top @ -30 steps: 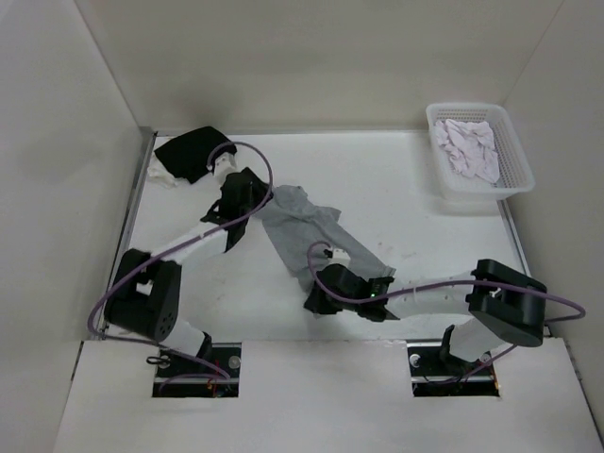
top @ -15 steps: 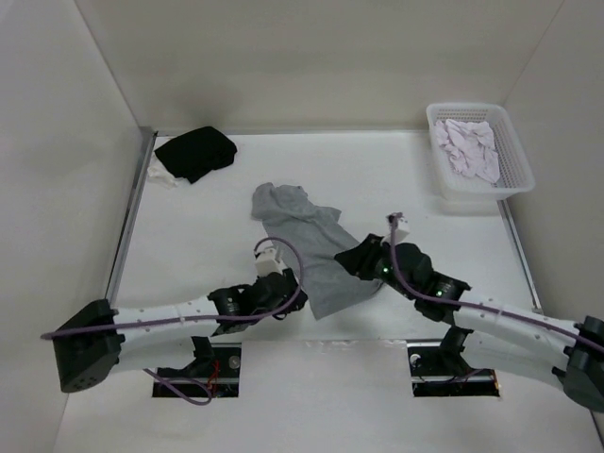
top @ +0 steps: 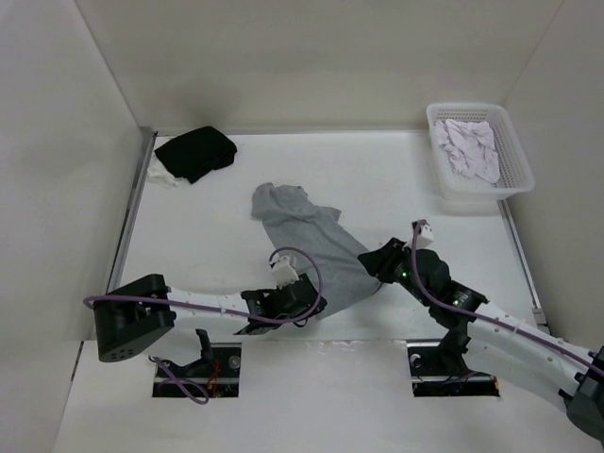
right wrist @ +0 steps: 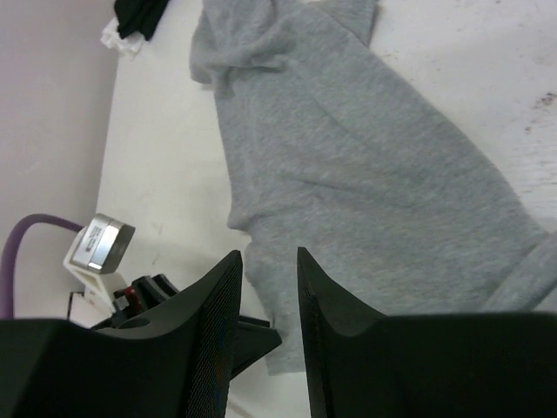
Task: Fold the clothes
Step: Flatten the tank top out
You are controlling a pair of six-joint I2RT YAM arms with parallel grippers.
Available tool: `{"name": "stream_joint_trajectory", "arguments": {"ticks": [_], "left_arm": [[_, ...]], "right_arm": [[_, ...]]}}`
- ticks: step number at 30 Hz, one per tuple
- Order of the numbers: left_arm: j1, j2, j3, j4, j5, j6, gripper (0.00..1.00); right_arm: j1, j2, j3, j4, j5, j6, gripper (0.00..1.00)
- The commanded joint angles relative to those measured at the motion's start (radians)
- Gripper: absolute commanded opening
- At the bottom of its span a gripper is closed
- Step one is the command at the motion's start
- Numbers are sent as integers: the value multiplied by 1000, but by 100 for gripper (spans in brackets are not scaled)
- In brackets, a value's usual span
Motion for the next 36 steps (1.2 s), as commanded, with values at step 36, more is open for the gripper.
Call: {"name": "stream_joint_trajectory", "arguments": {"ticks": [36], "left_arm": [[504, -646, 427, -296, -16, 472, 3]], "right_arm": [[-67, 115, 11, 28, 3, -29, 52]]}}
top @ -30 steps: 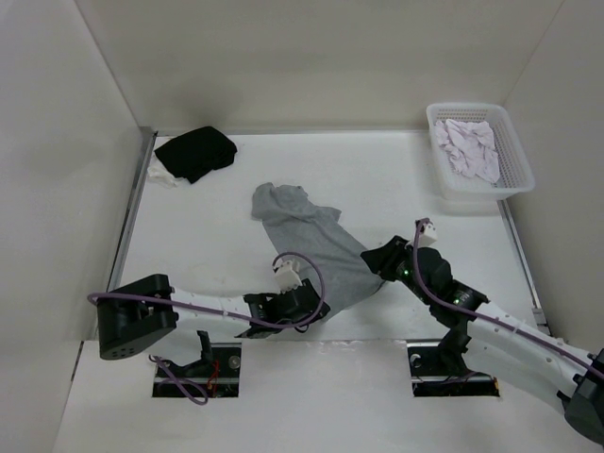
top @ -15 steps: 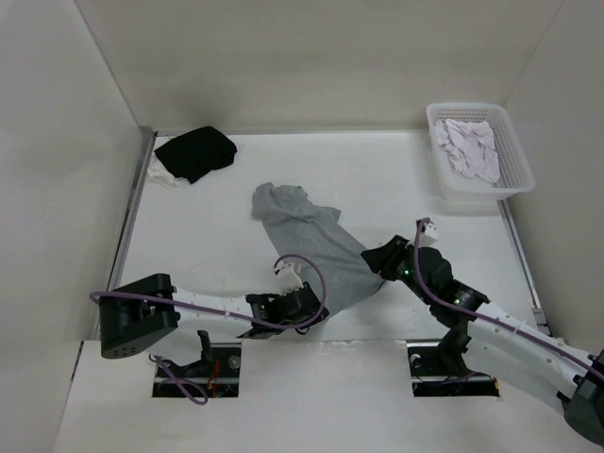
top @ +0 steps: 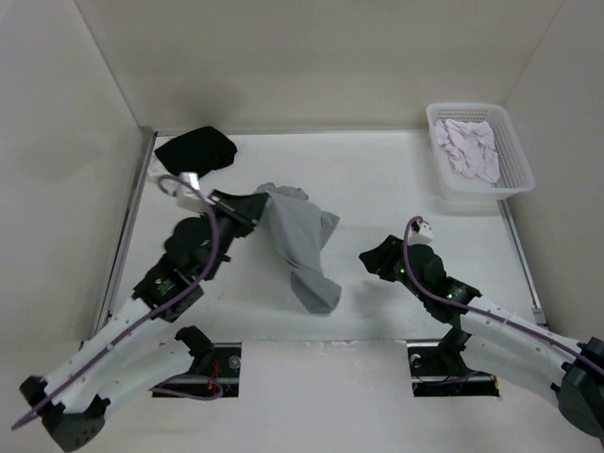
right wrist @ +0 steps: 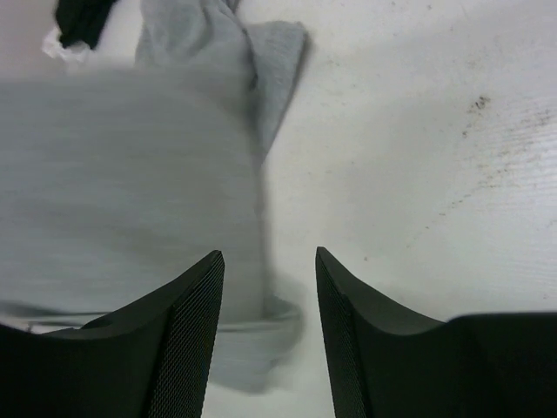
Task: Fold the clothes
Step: Flatten the tank top out
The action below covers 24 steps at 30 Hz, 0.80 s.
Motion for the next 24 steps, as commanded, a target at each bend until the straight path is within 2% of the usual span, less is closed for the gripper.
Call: {"name": "stream_joint_trajectory", "arguments": {"ticks": [1, 7, 12, 18, 20, 24], "left_arm": [[130, -100, 77, -56, -3, 152, 3], [320, -142, 65, -81, 103, 146, 4], [432, -169, 65, -87, 149, 158, 4], [533, -225, 19, -134, 196, 174, 4], [560, -240, -2, -145, 215, 174, 5], [578, -268, -29, -145, 230, 171, 5]], "right_arm": [[5, 79, 19, 38, 1, -6, 53], [140, 286, 88, 110, -57, 14, 58], [281, 462, 146, 167, -61, 68, 58], [373, 669, 260, 288, -68, 116, 58], [381, 767, 315, 314, -35, 132, 58], [315, 919, 419, 305, 8, 154, 53]]}}
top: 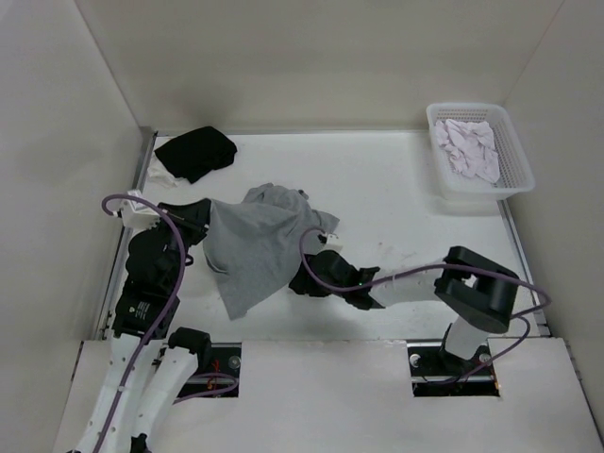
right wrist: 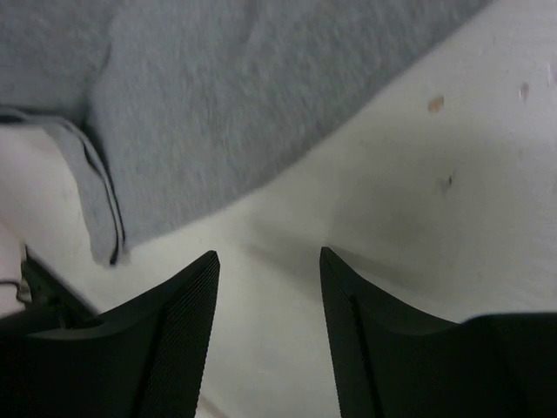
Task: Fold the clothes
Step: Flatten the tank top out
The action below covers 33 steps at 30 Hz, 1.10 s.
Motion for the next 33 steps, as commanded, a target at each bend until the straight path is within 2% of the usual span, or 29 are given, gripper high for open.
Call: {"name": "stream_joint_trajectory", "arguments": {"ticks": [1, 5, 6, 8, 10, 13, 19, 24, 29, 31, 33], "left_arm": [[13, -18, -19, 12, 45, 20, 5], [7, -24, -42, 16, 56, 14, 5], [7, -26, -50, 19, 63, 13, 5], [16, -27, -64, 21, 77, 7, 5], [23, -30, -80, 21, 88, 3, 5], [30, -32, -125, 32, 106, -7, 5], [53, -46, -283, 99, 162, -47, 5], [100, -90, -442, 140, 194, -66, 5], [149, -152, -554, 157, 214, -67, 5], [151, -142, -577, 174, 208, -69, 5], [152, -119, -588, 206, 214, -73, 5]], "right_arm": [[-58, 106, 100, 63, 47, 51, 52], [-119, 230, 176, 70, -39, 97, 39], [-136, 251, 186, 81, -54, 110, 31], [-173, 259, 182, 108, -64, 120, 9], [-217, 200, 138, 113, -9, 113, 1], [-315, 42, 61, 106, 54, 35, 0], [-498, -231, 39, 90, 6, -140, 0], [-474, -495, -5, -17, 1, -211, 0], [-379, -835, -44, -247, 39, -237, 1], [-373, -906, -53, -310, 45, -245, 2], [-408, -899, -76, -322, 27, -252, 2]]}}
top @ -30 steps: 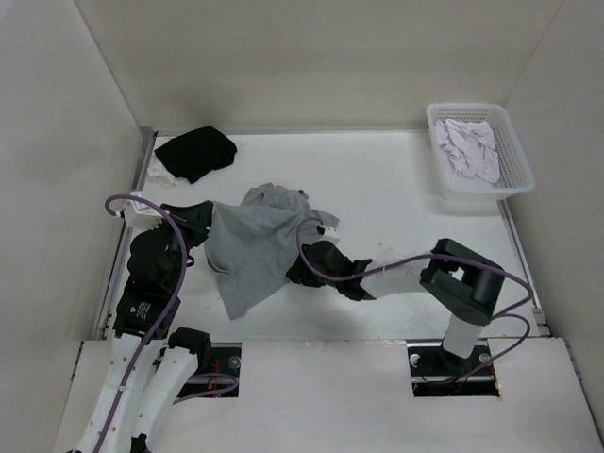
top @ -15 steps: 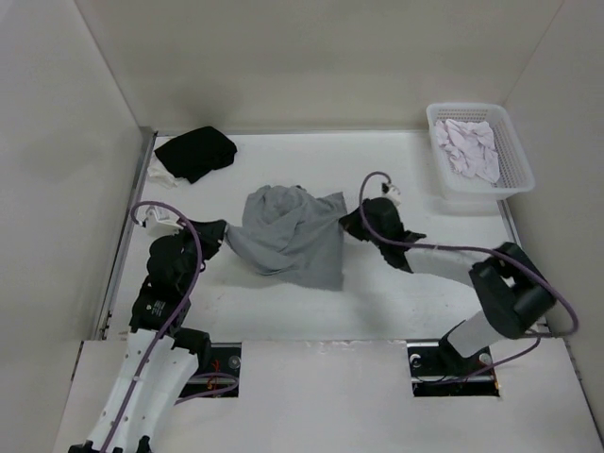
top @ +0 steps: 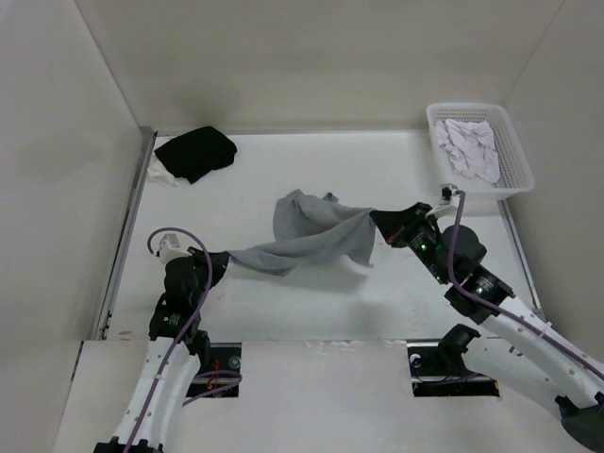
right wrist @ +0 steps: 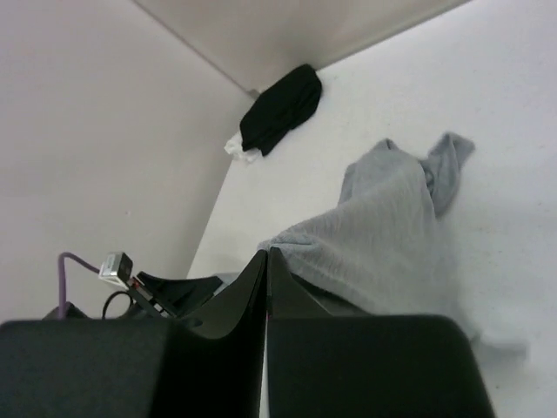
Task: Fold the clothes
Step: Flatten the tank top out
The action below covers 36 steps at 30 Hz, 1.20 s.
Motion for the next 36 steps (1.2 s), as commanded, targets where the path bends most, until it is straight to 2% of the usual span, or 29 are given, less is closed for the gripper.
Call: {"name": "stream_joint_trajectory", "arguments": {"ticks": [1, 4, 7, 10, 13, 15, 18, 21, 23, 26, 28, 33, 36], "left_arm": [[9, 25, -14, 122, 23, -10, 5], [9, 59, -6, 144, 23, -3, 5], [9, 80, 0, 162, 23, 1, 5], [9, 105, 0, 185, 20, 3, 5], [12, 132, 3, 208, 22, 3, 5], [15, 146, 12, 213, 23, 7, 5], [2, 152, 32, 213, 11, 20, 5], [-14, 154, 41, 216, -4, 32, 4], [-24, 155, 53, 211, -21, 43, 4], [-33, 140, 76, 210, -34, 55, 4], [-42, 128, 98, 205, -43, 61, 4], [-67, 85, 118, 197, -52, 63, 4], [-62, 65, 142, 181, -78, 76, 4]], "right_arm": [[-58, 42, -44, -90, 2, -35, 2], [-131, 200, -79, 28, -68, -21, 2], [-203, 435, -61, 188, -111, -10, 2], [-260, 688, 47, 278, -127, -16, 2], [-320, 869, 175, 289, -136, -12, 2], [-335, 902, 221, 285, -127, -7, 13], [-326, 800, 169, 263, -98, -23, 37], [-256, 648, 30, 188, -44, -14, 44], [-179, 545, -81, 84, 23, 48, 44], [-23, 407, -202, -81, 123, 173, 33], [57, 336, -233, -193, 178, 268, 32], [230, 232, -216, -509, 339, 477, 36], [281, 247, -196, -610, 359, 530, 39]]}}
